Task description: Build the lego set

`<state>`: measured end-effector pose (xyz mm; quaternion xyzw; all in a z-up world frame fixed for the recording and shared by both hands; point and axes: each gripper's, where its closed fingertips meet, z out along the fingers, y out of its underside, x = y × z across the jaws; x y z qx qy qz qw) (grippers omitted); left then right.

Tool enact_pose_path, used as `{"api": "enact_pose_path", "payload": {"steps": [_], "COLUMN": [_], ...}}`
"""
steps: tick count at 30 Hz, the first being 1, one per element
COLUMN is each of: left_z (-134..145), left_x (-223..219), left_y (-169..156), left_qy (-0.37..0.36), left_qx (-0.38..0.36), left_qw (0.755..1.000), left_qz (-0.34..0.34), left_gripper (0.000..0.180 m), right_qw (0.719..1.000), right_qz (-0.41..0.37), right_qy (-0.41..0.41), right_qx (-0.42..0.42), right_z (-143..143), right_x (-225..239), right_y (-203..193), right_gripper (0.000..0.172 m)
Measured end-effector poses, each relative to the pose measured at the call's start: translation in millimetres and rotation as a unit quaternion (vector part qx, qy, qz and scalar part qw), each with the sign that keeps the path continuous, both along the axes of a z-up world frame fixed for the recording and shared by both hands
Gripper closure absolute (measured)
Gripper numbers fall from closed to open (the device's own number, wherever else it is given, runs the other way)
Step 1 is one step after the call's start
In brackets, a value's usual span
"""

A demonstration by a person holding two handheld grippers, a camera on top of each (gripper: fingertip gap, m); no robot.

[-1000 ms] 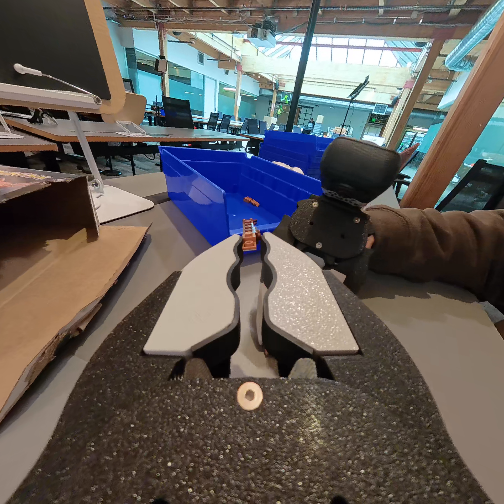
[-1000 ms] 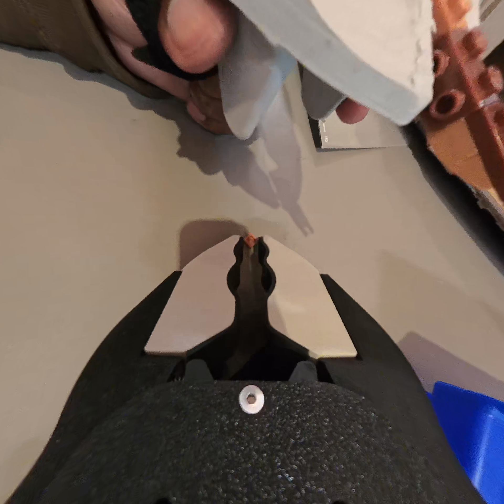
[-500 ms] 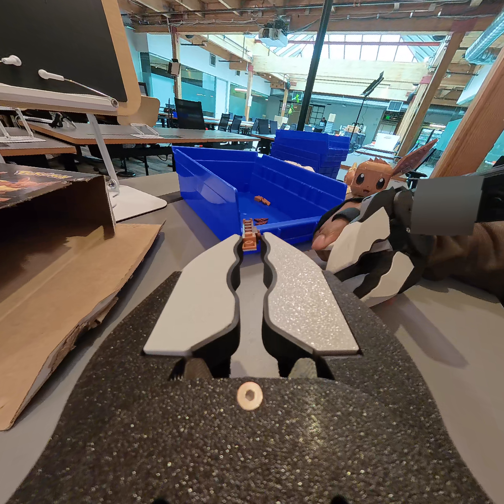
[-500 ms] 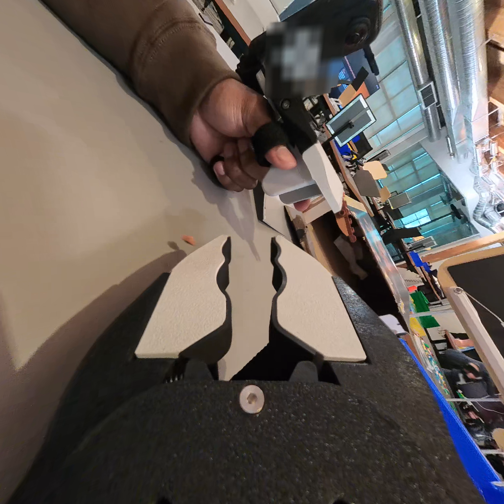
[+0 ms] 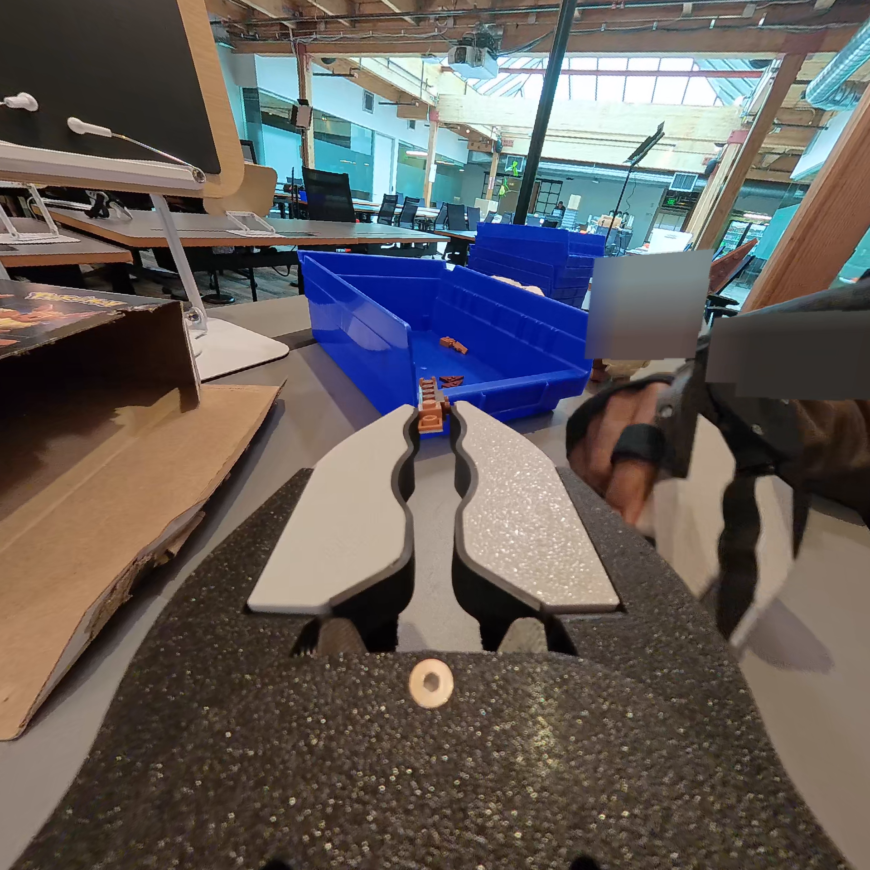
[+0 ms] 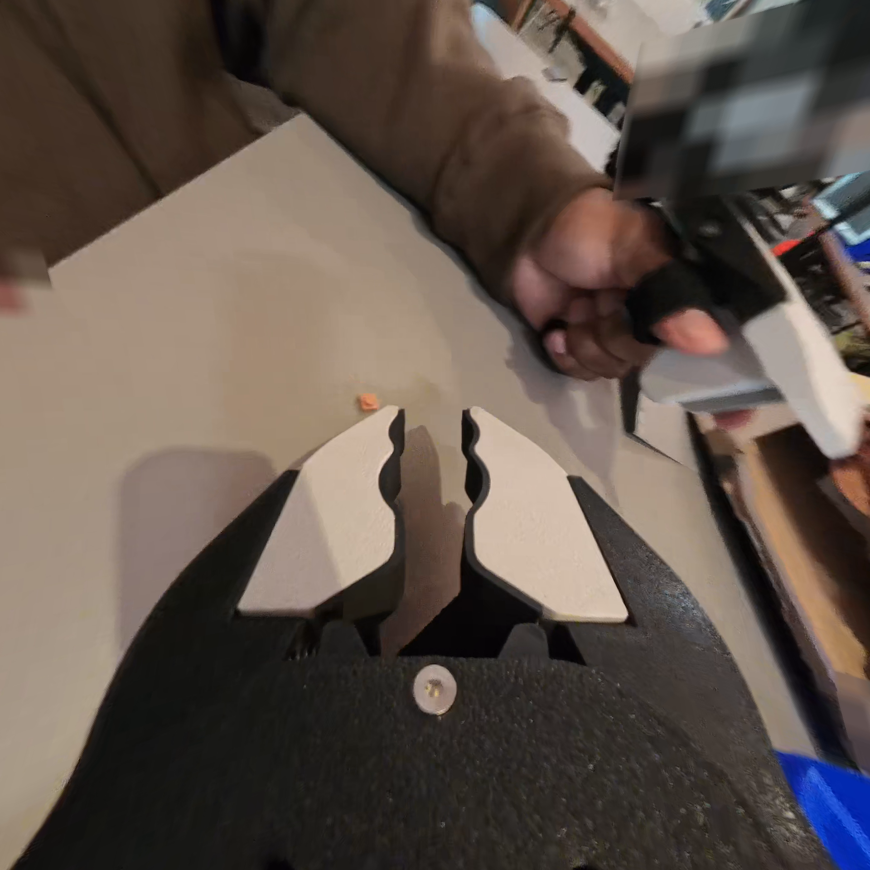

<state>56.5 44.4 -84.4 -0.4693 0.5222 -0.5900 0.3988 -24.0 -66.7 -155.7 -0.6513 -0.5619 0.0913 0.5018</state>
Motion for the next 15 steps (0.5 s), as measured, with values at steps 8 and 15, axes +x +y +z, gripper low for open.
{"api": "enact_pose_path", "payload": {"steps": [8,15], "left_z": [-1,-3], "left_x": [0,1], "left_y": [-3,-10], "left_qy": [0.005,0.011], "left_qx": [0.004,0.018], "left_qw": [1.000,1.000], "left_qz": [-0.008,-0.019], "left_gripper": [0.169,0.169], "right_qw": [0.996,0.987], "right_qz": [0.021,0.020], "right_qy": [-0.032,-0.035], "right_qx": [-0.080,-0.157], "right_z": [-19,-27], "right_x": [-15,-20], "right_y": [-7,-7], "right_gripper": [0.149,0.152]}}
